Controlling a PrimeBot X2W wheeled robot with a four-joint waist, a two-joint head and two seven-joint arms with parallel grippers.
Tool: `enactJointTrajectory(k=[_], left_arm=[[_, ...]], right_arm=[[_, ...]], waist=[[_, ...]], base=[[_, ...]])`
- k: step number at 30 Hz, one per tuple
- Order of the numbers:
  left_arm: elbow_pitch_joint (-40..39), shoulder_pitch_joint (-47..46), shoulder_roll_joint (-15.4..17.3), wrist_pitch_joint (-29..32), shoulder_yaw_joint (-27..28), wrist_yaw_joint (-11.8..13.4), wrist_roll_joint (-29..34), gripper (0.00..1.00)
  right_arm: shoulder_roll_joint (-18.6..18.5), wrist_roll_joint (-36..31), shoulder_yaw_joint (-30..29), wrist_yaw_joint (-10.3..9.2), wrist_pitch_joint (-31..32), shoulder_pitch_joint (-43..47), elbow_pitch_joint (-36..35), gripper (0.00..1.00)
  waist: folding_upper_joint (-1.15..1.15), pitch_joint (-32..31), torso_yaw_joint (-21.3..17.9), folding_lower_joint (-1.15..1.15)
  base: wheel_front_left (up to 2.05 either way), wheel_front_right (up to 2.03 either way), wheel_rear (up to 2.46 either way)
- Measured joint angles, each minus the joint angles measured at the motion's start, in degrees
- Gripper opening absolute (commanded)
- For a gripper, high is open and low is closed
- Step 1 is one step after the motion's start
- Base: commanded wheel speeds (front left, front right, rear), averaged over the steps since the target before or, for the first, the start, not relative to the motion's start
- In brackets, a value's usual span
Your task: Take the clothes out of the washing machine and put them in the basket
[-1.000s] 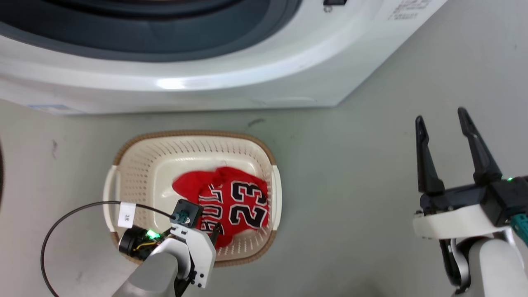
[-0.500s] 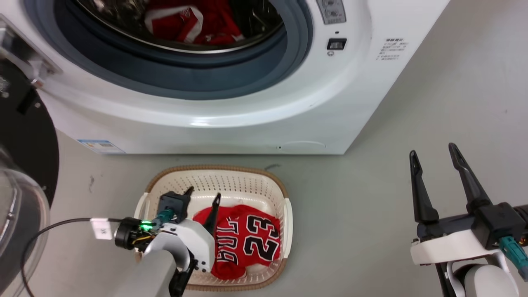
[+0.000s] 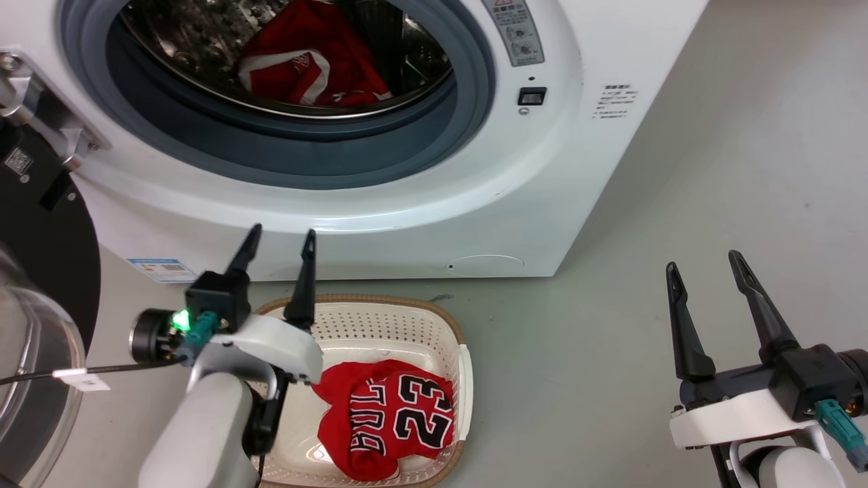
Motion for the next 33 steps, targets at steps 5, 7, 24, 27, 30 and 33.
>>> enactJointTrajectory(k=[5,7,24,27,30,33], left_arm=[[1.19,-3.13,0.12,0.0,2.21,-0.71,0.66,1.0],[3.02,-6.45,0.54,0.02,2.54,-1.12,0.67,1.0],[24.19,-44.6,5.52,17.44,0.03,-8.83,2.64,1.0],[28.13,-50.93,6.78,22.29,-0.82,-9.96,2.53,1.0],[31.17,-56.79,8.21,26.51,-1.79,-10.77,2.89,1.0],[33.71,-62.27,9.81,30.98,-3.09,-11.23,3.18,1.0]], right_arm=[[0.0,0.31,0.35,0.0,0.0,-0.11,-0.02,1.0],[-0.01,0.58,0.46,0.0,0.0,-0.61,-0.12,1.0],[-0.02,3.34,1.65,0.0,0.0,-7.73,-1.75,1.0],[-0.02,4.12,1.97,0.0,0.0,-9.2,-2.08,1.0],[-0.03,5.05,2.14,0.0,-0.01,-10.4,-2.56,1.0],[-0.02,6.02,2.35,0.0,0.0,-11.41,-2.99,1.0]], waist=[[0.0,0.59,-1.25,0.0],[0.0,1.34,-1.72,0.0],[0.0,15.01,-6.85,0.01],[0.0,18.06,-7.97,0.02],[0.0,21.02,-9.2,0.01],[0.0,23.82,-10.55,0.02]], base=[[0.0,0.0,0.0],[0.0,0.0,0.0],[0.0,0.0,0.0],[0.0,0.0,0.0],[0.0,0.0,0.0],[0.0,0.0,0.0]])
